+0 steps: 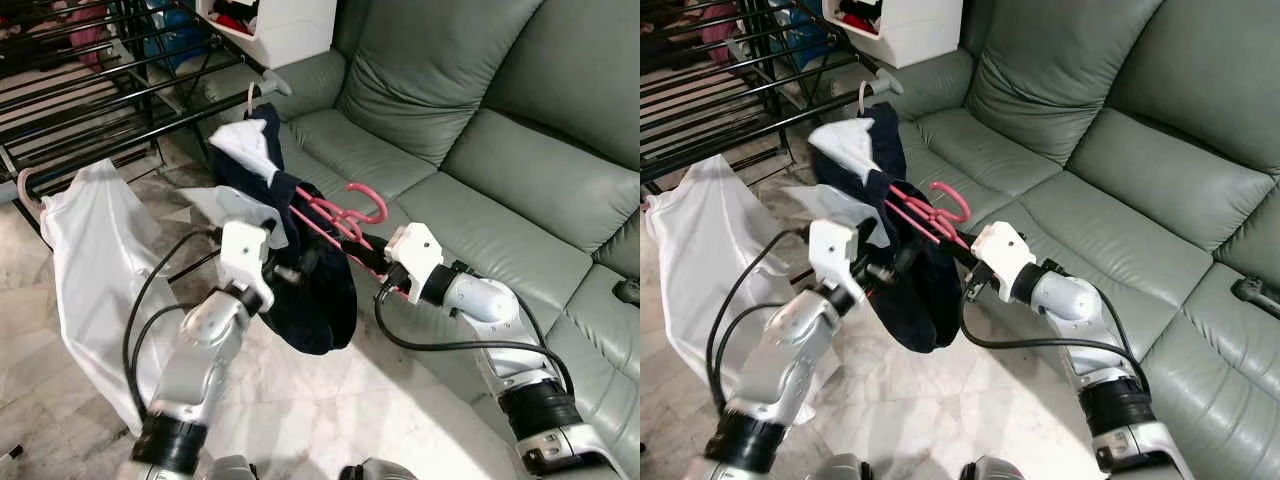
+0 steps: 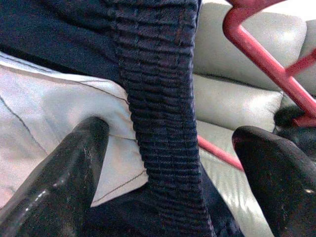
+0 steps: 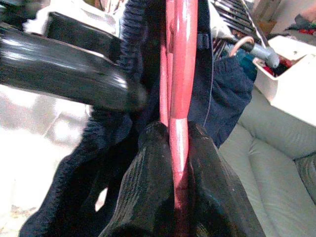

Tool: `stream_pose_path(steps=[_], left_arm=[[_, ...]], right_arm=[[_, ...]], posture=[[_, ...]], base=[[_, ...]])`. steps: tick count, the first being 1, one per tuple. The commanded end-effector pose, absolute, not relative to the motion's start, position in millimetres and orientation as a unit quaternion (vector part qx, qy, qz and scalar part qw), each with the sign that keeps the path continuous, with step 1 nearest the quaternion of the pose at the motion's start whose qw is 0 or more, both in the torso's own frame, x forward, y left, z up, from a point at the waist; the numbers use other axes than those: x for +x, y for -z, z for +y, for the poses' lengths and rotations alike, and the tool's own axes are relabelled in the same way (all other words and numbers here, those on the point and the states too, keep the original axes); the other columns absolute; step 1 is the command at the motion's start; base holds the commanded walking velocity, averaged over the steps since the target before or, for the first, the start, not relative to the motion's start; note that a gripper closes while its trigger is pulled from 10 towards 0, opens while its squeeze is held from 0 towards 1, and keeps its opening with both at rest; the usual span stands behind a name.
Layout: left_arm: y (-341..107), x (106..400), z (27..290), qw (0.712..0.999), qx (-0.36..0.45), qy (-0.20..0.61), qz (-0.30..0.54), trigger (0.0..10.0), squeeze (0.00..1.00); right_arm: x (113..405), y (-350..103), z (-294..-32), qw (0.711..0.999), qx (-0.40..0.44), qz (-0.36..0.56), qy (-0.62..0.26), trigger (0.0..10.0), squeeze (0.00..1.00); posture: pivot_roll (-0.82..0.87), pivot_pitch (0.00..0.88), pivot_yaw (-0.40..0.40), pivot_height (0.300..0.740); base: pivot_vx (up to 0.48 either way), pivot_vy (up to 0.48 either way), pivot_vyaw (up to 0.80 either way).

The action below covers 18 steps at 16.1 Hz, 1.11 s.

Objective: Hang hanger

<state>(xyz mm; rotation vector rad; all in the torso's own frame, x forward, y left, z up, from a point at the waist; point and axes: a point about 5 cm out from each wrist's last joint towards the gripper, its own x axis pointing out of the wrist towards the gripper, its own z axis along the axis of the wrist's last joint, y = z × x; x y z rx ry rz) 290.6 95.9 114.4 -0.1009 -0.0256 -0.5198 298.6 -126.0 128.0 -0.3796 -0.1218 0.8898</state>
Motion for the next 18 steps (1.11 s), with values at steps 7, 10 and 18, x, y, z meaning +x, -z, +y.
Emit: stream_pose_path(steps=[7,10,18], left_arm=[[-116,313,118,0.986,0.01,0.161,-0.037,0.0,0.0],[-118,318,131,0.99,0.031,0.13,-0.049,0.0,0.0],[-128,320,137,0.991,0.034,0.103,-0.083,0.0,0.0]], right_arm=[[287,-136,-135,0.883,-0.175,-0.065,-0.43,10.0,0.0],[285,-133,-138,0.885,-0.176,-0.055,-0.428,10.0,0.0],[281,-116,-137,0.888,-0.172,-0.015,-0.426,10.0,0.0]], posture=[[-0.05,0.0,-0.016,0.74],[-0.05,0.0,-0.017,0.74],[-0.04,0.0,-0.019,0.74]], base=[[0.0,0.0,0.0],[0.0,0.0,0.0],[0.0,0.0,0.0]])
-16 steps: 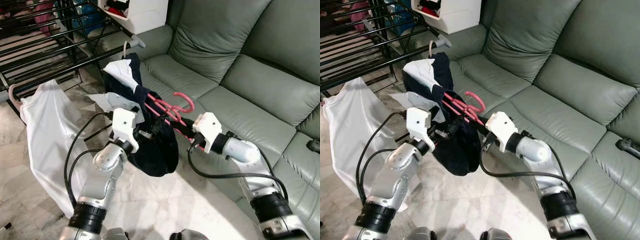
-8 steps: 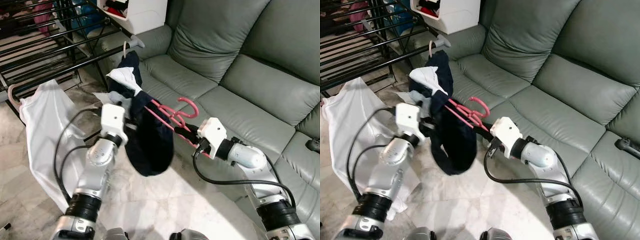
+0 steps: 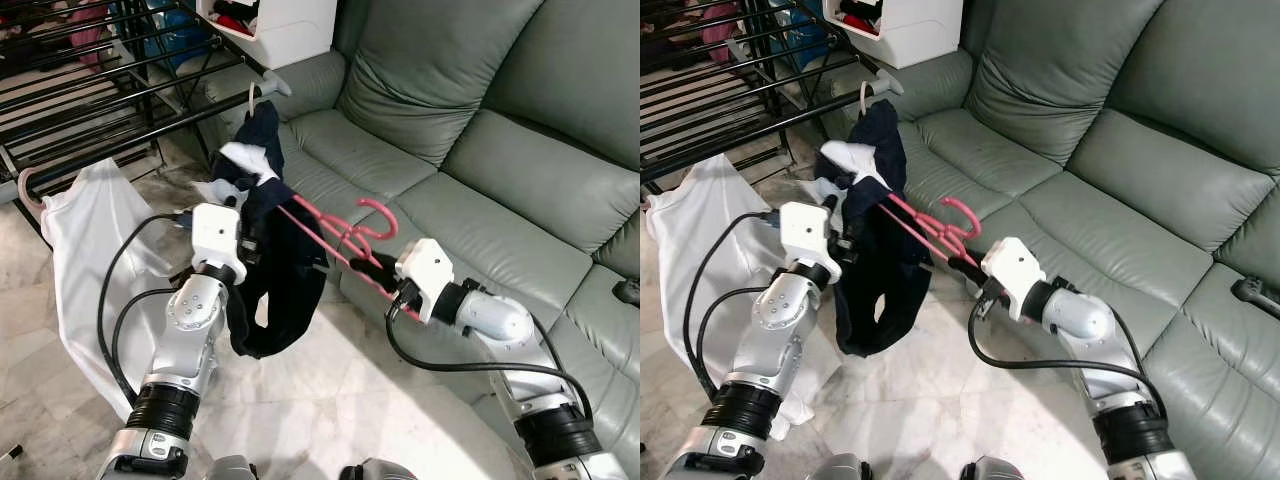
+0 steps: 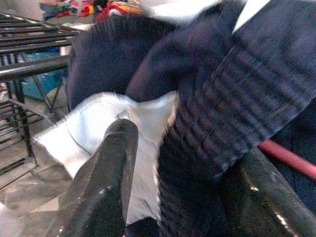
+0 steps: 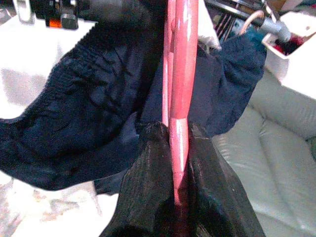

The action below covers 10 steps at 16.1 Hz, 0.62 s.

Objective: Hang hanger

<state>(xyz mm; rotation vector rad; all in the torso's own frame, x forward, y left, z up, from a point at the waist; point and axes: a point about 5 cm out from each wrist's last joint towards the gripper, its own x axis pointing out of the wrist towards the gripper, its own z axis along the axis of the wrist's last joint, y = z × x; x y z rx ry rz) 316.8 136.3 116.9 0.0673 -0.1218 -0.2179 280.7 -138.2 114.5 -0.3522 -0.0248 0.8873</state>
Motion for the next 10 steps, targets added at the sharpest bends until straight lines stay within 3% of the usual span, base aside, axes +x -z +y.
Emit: stream_pose_path(steps=[1,5,10], left_arm=[[-131,320,138,0.99,0.033,0.1,-0.09,0.0,0.0],[-138,318,138,0.989,0.035,0.093,-0.106,0.0,0.0],[-158,313,124,0.984,0.027,0.108,-0.136,0.0,0.0]], right_arm=[[280,-113,-136,0.89,-0.166,-0.01,-0.426,10.0,0.0],[280,-107,-133,0.891,-0.161,0.002,-0.424,10.0,0.0],[288,-87,-127,0.913,-0.125,0.075,-0.381,10.0,0.0]], posture=[[-0.04,0.0,-0.019,0.74],[-0.03,0.0,-0.018,0.74],[-0.01,0.0,-0.016,0.74]], base=[[0.0,0.0,0.0],[0.0,0.0,0.0],[0.0,0.0,0.0]])
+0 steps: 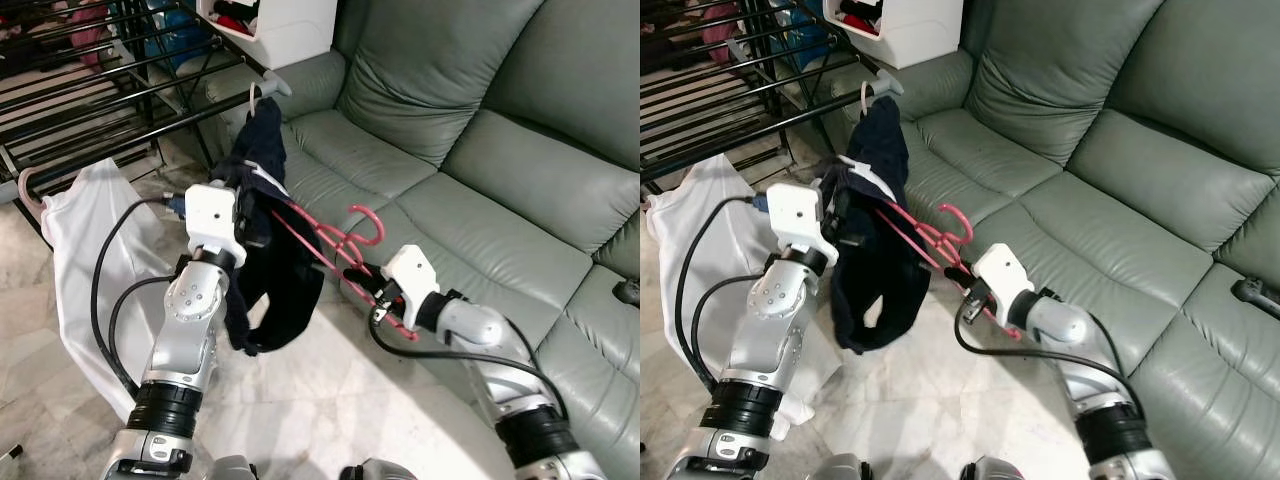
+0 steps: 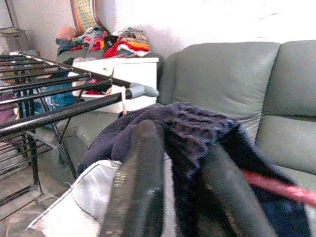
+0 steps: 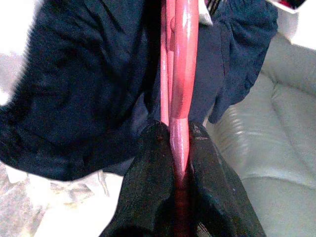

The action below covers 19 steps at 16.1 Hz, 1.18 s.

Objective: Hang hanger

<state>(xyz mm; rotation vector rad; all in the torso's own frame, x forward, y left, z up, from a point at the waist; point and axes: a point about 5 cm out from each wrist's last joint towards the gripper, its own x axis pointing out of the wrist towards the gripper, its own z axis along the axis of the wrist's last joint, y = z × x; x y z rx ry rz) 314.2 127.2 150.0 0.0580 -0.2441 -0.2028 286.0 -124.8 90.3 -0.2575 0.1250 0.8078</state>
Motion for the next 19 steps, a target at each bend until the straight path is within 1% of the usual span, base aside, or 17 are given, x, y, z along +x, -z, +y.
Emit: stream_pose_path(steps=[1,2,4,5,7,8,9,10,11,13,15,16,17,18,19], left_arm=[[-159,311,122,0.984,0.027,0.114,-0.137,0.0,0.0],[-161,310,120,0.983,0.027,0.12,-0.136,0.0,0.0],[-159,309,116,0.983,0.021,0.134,-0.127,0.0,0.0],[-155,308,110,0.982,0.019,0.151,-0.109,0.0,0.0],[-148,305,104,0.98,0.026,0.174,-0.089,0.0,0.0],[-146,305,102,0.98,0.029,0.179,-0.081,0.0,0.0],[-144,302,97,0.976,0.025,0.201,-0.074,0.0,0.0],[-144,301,94,0.974,0.025,0.212,-0.074,0.0,0.0],[-145,296,85,0.965,0.031,0.247,-0.084,0.0,0.0],[-146,289,78,0.951,0.079,0.276,-0.114,0.0,0.0],[-144,283,75,0.937,0.113,0.304,-0.134,0.0,0.0],[-142,280,73,0.925,0.146,0.319,-0.145,0.0,0.0],[-142,280,74,0.924,0.156,0.318,-0.146,0.0,0.0],[-142,280,73,0.918,0.164,0.328,-0.149,0.0,0.0],[-143,279,73,0.912,0.176,0.334,-0.159,0.0,0.0]], right_arm=[[289,-84,-126,0.915,-0.114,0.089,-0.376,10.0,0.0],[290,-78,-124,0.92,-0.092,0.117,-0.363,10.0,0.0],[295,-76,-121,0.926,-0.071,0.128,-0.348,10.0,0.0],[305,-81,-114,0.936,-0.041,0.119,-0.328,10.0,0.0],[324,-95,-107,0.951,-0.02,0.099,-0.291,10.0,0.0],[330,-102,-104,0.955,-0.014,0.087,-0.282,10.0,0.0],[339,-113,-98,0.959,0.0,0.07,-0.276,10.0,0.0],[342,-118,-95,0.959,0.003,0.063,-0.277,10.0,0.0],[347,-125,-86,0.956,0.004,0.055,-0.289,10.0,0.0],[345,-119,-77,0.944,0.009,0.08,-0.32,10.0,0.0],[340,-110,-78,0.939,0.001,0.094,-0.331,10.0,0.0],[335,-103,-81,0.934,0.005,0.114,-0.34,10.0,0.0],[331,-99,-81,0.923,0.005,0.13,-0.361,10.0,0.0],[327,-95,-81,0.917,-0.02,0.131,-0.377,10.0,0.0],[326,-91,-84,0.918,-0.024,0.135,-0.371,10.0,0.0]], posture=[[-0.01,0.0,-0.015,0.74],[-0.01,0.0,-0.015,0.74],[-0.01,0.0,-0.01,0.74],[-0.01,0.0,-0.007,0.74],[-0.01,0.0,-0.002,0.74],[-0.01,0.0,0.0,0.74],[-0.01,0.0,0.0,0.74],[-0.01,0.0,0.0,0.74],[-0.01,0.0,-0.007,0.74],[0.0,0.0,-0.013,0.74],[0.0,0.0,-0.014,0.74],[0.0,0.0,-0.014,0.74],[-0.01,0.0,-0.009,0.74],[-0.01,0.0,-0.009,0.74],[-0.01,0.0,-0.008,0.74]], base=[[0.0,0.0,0.0],[0.0,0.0,0.0],[0.0,0.0,0.0],[0.0,0.0,0.0],[0.0,0.0,0.0],[0.0,0.0,0.0],[0.0,0.0,0.0],[0.0,0.0,0.0],[0.0,0.0,0.0],[0.0,0.0,0.0],[0.0,0.0,0.0],[0.0,0.0,0.0],[0.0,0.0,0.0],[0.0,0.0,0.0],[0.0,0.0,0.0]])
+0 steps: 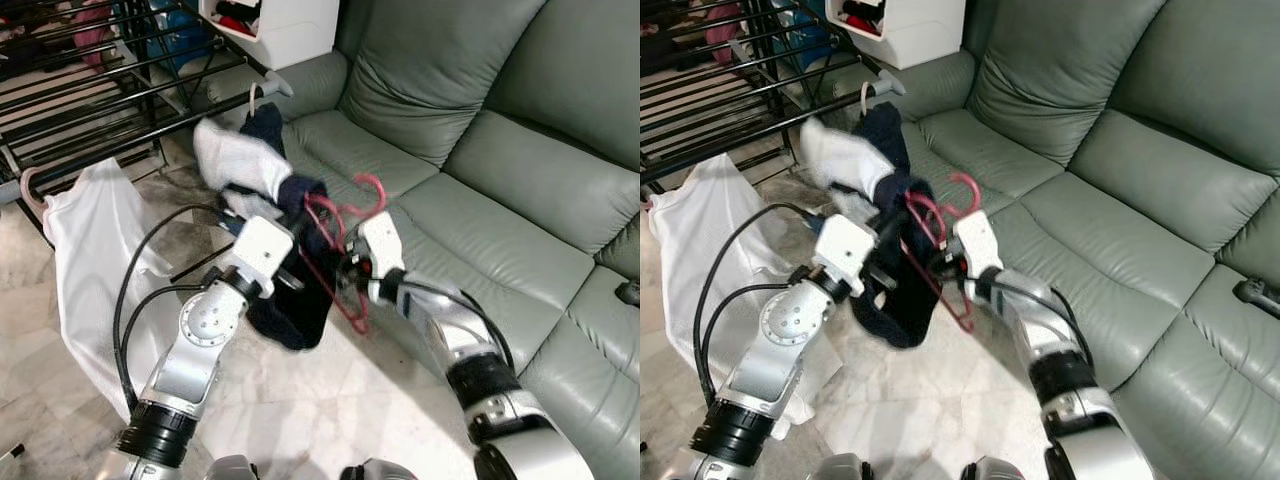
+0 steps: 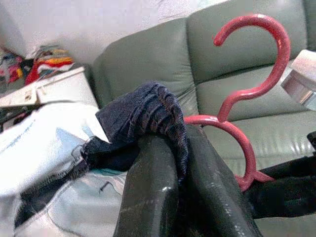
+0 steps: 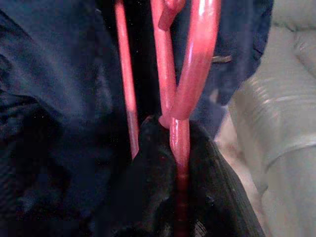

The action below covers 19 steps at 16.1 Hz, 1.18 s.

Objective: Hang hanger

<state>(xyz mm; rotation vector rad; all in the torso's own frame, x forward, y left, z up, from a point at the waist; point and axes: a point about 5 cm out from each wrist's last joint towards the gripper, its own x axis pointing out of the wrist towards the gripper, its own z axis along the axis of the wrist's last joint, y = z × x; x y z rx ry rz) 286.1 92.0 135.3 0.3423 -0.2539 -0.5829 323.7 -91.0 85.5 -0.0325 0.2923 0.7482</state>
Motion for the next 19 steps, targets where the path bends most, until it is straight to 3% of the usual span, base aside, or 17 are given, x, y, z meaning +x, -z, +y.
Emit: stream_pose_path(steps=[1,3,6,8,13,15,16,17,18,19], left_arm=[[-144,279,73,0.909,0.183,0.337,-0.164,0.0,0.0],[-145,280,74,0.902,0.203,0.336,-0.178,0.0,0.0],[-143,276,74,0.902,0.2,0.341,-0.175,0.0,0.0],[-139,270,69,0.894,0.191,0.367,-0.17,0.0,0.0],[-120,263,61,0.87,0.225,0.417,-0.136,0.0,0.0],[-115,266,61,0.868,0.241,0.415,-0.127,3.0,0.0],[-111,268,62,0.868,0.251,0.413,-0.117,1.6,0.0],[-110,269,63,0.869,0.253,0.411,-0.115,1.6,0.0],[-108,271,65,0.874,0.261,0.396,-0.11,0.0,0.0],[-110,278,71,0.886,0.266,0.364,-0.106,0.0,0.0]], right_arm=[[326,-89,-85,0.916,-0.025,0.143,-0.374,10.0,0.0],[321,-81,-86,0.902,-0.086,0.155,-0.393,10.0,0.0],[349,-107,-97,0.963,0.009,0.099,-0.251,10.0,0.0],[360,-125,-106,0.976,0.064,0.058,-0.2,10.0,0.0],[363,-141,-103,0.975,0.056,0.015,-0.215,10.0,0.0],[355,-137,-92,0.968,0.037,0.012,-0.249,10.0,0.0],[347,-137,-81,0.957,0.01,-0.002,-0.291,10.0,0.0],[344,-137,-77,0.952,-0.001,-0.007,-0.305,10.0,0.0],[337,-136,-69,0.94,-0.022,-0.005,-0.34,10.0,0.0],[323,-119,-64,0.914,-0.078,0.051,-0.396,10.0,0.0]], posture=[[-0.01,0.0,-0.008,0.74],[-0.01,0.0,-0.007,0.74],[0.0,0.0,-0.007,0.74],[0.0,0.0,-0.007,0.74],[0.0,0.0,-0.008,0.74],[0.0,0.0,-0.009,0.74],[0.0,0.0,-0.007,0.74],[-0.01,0.0,-0.005,0.74],[-0.01,0.0,-0.004,0.74],[-0.01,0.0,-0.004,0.74]], base=[[0.0,0.0,0.0],[0.0,0.0,0.0],[0.0,0.0,0.0],[0.0,0.0,0.0],[0.0,0.0,0.0],[0.0,0.0,0.0],[0.0,0.0,0.0],[0.0,0.0,0.0],[0.0,0.0,0.0],[0.0,0.0,0.0]])
